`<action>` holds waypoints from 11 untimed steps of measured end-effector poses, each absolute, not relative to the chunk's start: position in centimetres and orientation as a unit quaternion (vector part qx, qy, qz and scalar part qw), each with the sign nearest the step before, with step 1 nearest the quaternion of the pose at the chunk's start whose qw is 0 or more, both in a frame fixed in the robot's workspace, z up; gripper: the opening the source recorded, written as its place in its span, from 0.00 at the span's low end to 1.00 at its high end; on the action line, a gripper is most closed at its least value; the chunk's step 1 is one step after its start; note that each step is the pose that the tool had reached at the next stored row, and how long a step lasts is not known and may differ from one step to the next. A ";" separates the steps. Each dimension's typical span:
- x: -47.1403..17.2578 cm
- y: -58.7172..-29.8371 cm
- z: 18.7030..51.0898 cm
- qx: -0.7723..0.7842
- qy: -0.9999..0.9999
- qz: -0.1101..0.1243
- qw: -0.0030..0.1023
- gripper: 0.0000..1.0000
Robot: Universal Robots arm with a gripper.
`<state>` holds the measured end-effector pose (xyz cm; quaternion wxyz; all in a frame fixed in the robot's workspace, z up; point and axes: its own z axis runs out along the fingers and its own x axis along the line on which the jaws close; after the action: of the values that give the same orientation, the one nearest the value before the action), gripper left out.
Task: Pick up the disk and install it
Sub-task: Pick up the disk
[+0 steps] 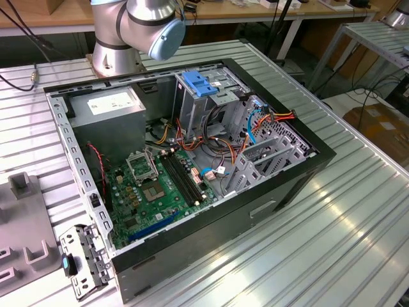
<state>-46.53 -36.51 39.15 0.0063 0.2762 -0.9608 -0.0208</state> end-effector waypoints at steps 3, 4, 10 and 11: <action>-46.5 -36.5 39.1 0.280 -0.960 -0.021 0.006 0.11; -46.5 -36.5 39.1 0.280 -0.960 -0.021 0.006 0.11; -46.5 -36.5 39.1 0.281 -0.960 -0.021 0.006 0.11; -46.5 -36.5 39.1 0.281 -0.960 -0.021 0.006 0.11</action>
<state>-46.53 -36.51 39.15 0.0064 0.2806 -0.9596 -0.0208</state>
